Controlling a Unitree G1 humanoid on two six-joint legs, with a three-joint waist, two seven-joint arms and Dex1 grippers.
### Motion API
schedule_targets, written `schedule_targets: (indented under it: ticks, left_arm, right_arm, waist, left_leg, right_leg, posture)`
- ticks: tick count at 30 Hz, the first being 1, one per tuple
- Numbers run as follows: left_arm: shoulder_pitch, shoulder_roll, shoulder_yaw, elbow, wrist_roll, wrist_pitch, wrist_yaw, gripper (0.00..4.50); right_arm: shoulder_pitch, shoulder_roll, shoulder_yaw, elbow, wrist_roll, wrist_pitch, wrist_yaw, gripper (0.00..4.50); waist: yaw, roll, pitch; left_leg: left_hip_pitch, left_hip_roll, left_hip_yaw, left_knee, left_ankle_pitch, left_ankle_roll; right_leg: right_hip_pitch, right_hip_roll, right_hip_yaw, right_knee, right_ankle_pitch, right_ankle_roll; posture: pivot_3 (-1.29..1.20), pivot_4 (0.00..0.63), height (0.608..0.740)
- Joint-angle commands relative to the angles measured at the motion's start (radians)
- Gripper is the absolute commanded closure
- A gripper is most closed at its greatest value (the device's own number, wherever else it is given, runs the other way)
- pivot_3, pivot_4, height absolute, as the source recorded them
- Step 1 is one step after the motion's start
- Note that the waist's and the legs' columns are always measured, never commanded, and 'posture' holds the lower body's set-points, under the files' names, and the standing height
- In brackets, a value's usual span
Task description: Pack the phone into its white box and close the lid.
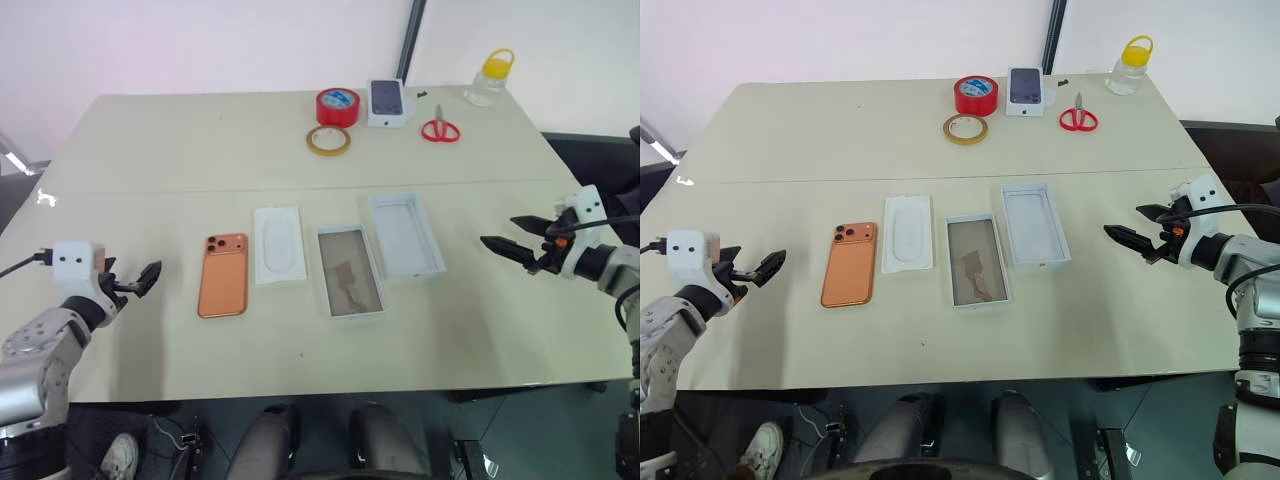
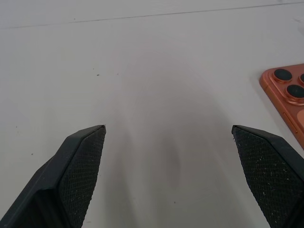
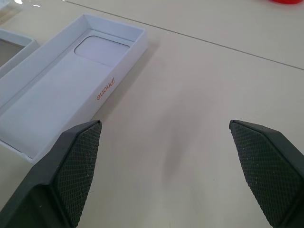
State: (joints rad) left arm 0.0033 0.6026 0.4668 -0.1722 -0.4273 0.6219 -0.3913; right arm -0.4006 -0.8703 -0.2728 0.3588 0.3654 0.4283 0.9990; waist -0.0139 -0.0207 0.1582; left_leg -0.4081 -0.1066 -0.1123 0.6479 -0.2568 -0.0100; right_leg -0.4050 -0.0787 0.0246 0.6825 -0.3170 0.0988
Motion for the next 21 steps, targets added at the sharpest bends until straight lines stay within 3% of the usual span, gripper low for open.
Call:
schedule_targets:
  ticks: [1, 9, 17, 21]
  left_arm:
    - [-0.007, -0.005, 0.024, -0.045, -0.013, -0.001, 0.011, 0.03]
    - [-0.015, -0.036, 0.009, -0.113, -0.041, 0.048, 0.032, 0.03]
    - [-0.189, -0.121, -0.093, -0.184, -0.130, 0.243, 0.112, 0.03]
    - [-0.338, -0.248, -0.167, -0.200, -0.222, 0.400, 0.189, 0.03]
  right_arm:
    - [-0.034, -0.008, 0.003, -0.009, 0.000, -0.016, 0.007, 0.00]
    - [-0.039, -0.001, 0.033, -0.067, 0.010, -0.003, 0.015, 0.00]
    - [-0.033, 0.037, 0.070, -0.244, 0.034, 0.033, 0.007, 0.00]
    - [0.019, 0.060, 0.121, -0.434, 0.029, 0.047, -0.010, 0.00]
  waist:
    - [0.000, 0.000, 0.000]
    - [0.002, 0.000, 0.000]
    - [0.003, 0.000, 0.000]
    - [0.007, 0.000, 0.000]
  left_leg:
    - [0.000, 0.000, 0.000, 0.000, 0.000, 0.000]
    - [0.000, 0.000, 0.000, 0.000, 0.000, 0.000]
    - [0.000, 0.000, 0.000, 0.001, 0.000, -0.001]
    - [0.000, 0.000, 0.000, 0.001, 0.002, -0.004]
  right_leg:
    - [0.000, 0.000, 0.000, 0.000, 0.000, 0.000]
    - [0.000, 0.000, 0.000, 0.000, 0.000, 0.000]
    - [0.001, 0.000, -0.001, 0.000, 0.000, 0.000]
    - [0.001, 0.000, -0.001, 0.000, 0.000, 0.000]
  posture:
    - [0.00, 0.150, 0.740]
    - [0.00, 0.150, 0.740]
    - [0.00, 0.150, 0.740]
    - [0.00, 0.150, 0.740]
